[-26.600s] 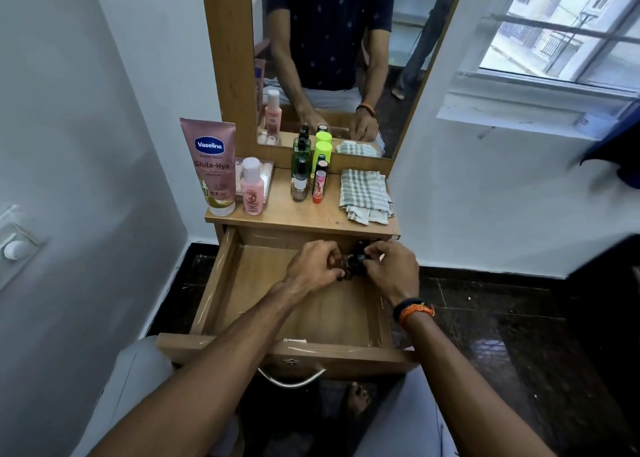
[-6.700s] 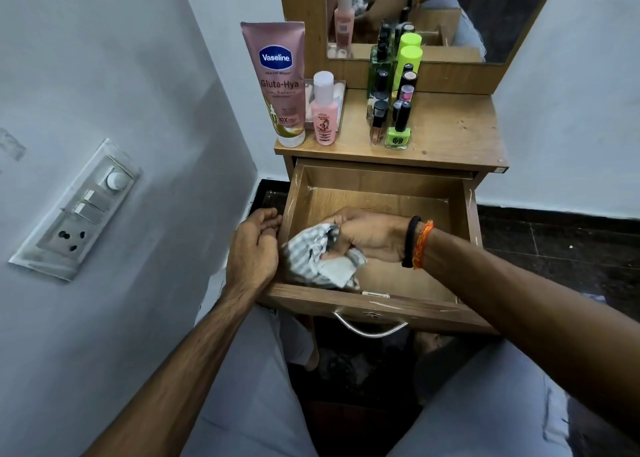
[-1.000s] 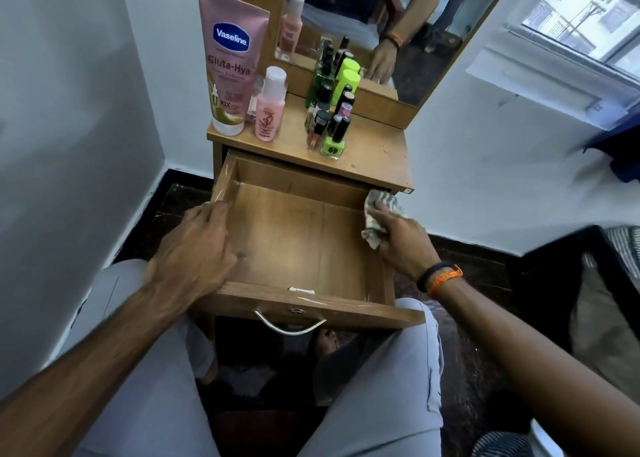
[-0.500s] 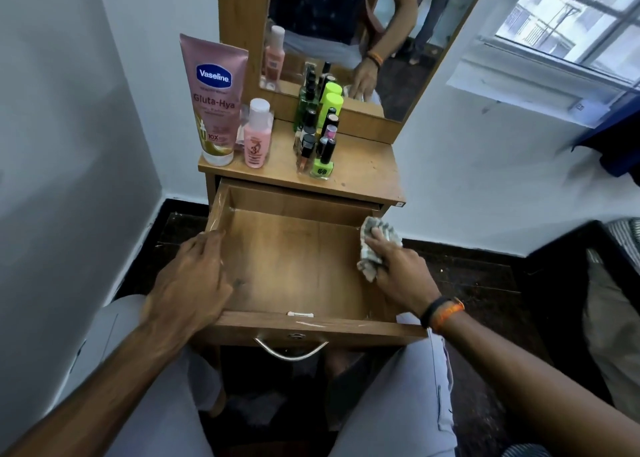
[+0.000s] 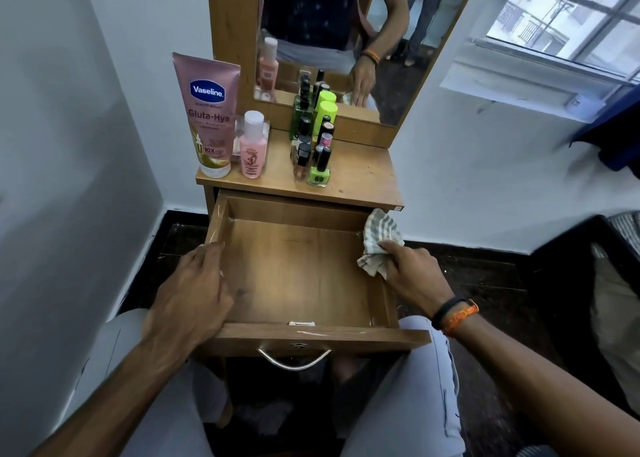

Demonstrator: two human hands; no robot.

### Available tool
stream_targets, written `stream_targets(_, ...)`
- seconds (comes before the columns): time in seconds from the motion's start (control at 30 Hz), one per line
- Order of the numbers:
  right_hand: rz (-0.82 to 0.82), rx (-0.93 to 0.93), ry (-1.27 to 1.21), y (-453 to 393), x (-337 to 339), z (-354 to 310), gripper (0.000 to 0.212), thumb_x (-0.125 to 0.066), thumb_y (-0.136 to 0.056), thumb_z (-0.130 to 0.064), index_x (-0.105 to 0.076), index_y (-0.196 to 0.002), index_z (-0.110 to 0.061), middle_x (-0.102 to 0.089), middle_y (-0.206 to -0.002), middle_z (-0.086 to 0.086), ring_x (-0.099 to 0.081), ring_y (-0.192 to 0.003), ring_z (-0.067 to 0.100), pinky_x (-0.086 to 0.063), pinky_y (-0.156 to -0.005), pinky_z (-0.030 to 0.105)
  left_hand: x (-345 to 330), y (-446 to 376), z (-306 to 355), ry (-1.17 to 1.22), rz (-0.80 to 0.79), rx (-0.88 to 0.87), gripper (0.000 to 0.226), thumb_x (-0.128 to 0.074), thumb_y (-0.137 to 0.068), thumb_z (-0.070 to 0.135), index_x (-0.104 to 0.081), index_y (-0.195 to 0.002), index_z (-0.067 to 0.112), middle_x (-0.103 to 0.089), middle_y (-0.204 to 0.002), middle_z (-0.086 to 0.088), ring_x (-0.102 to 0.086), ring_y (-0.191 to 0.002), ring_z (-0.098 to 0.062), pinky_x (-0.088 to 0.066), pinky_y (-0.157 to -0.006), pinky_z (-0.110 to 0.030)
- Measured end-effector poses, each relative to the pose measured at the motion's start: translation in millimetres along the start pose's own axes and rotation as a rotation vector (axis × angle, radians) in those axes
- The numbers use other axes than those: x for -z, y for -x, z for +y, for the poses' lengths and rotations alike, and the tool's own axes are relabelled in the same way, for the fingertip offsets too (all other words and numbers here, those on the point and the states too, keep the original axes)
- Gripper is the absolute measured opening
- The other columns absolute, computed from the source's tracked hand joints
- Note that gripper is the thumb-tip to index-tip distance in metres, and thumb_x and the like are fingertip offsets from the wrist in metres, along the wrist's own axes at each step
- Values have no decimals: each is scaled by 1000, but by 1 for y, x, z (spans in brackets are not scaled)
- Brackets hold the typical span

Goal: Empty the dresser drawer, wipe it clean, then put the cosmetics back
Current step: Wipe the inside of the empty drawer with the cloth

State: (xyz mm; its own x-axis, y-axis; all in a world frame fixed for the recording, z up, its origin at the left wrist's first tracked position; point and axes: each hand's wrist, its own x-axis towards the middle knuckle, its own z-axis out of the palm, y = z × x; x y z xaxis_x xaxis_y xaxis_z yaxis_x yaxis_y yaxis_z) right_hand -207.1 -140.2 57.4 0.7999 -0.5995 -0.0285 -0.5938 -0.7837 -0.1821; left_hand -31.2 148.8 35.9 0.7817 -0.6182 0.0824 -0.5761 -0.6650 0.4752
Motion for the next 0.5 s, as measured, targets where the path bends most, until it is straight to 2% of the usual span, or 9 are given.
stream_targets(0.07,18,-5,-39,-12,2,-4,31,-57,-96,-32,-62,-122,-17,-73,-99,6,-64,-79,21,-45,-67,29,-1,0,0,2,2,5,48,-53,-93,12,-45,-140,8,-54,-138,-17,-56,-122,-31,-53,-82,-44)
stream_targets(0.13,9,6,-89,-25,-2,-13,41,-67,-91,-41,-56,-121,-16,-67,-103,2,-61,-84,19,-47,-73,28,-1,-1,0,7,4,4,48,-52,-94,11,-45,-141,9,-54,-139,-17,-56,-123,-31,-54,-83,-44)
stream_targets(0.2,37,3,-97,-37,-11,-18,49,-72,-89,-36,-47,-125,-13,-64,-112,5,-63,-93,25,-46,-76,30,-1,-1,0,11,1,2,48,-52,-94,11,-45,-141,8,-54,-139,-17,-55,-124,-31,-54,-83,-44)
stream_targets(0.27,122,2,-98,-43,-19,-18,43,-67,-92,-24,-46,-127,-12,-66,-115,12,-66,-94,30,-45,-73,31,-1,-1,-1,10,6,0,48,-52,-93,10,-45,-141,8,-54,-139,-17,-54,-125,-31,-54,-83,-44)
stream_targets(0.4,223,-1,-176,-43,-15,-1,36,-63,-94,-17,-56,-129,-14,-73,-108,16,-68,-90,33,-50,-74,32,-1,-1,-3,14,-3,0,50,-52,-93,10,-45,-142,8,-53,-141,-16,-52,-128,-30,-53,-87,-45)
stream_targets(0.5,174,23,-182,-30,-6,21,37,-66,-92,-18,-61,-128,-16,-74,-108,15,-70,-92,31,-56,-80,36,-1,-1,-3,14,-4,2,50,-52,-93,9,-45,-142,7,-53,-140,-16,-52,-128,-30,-53,-86,-44)
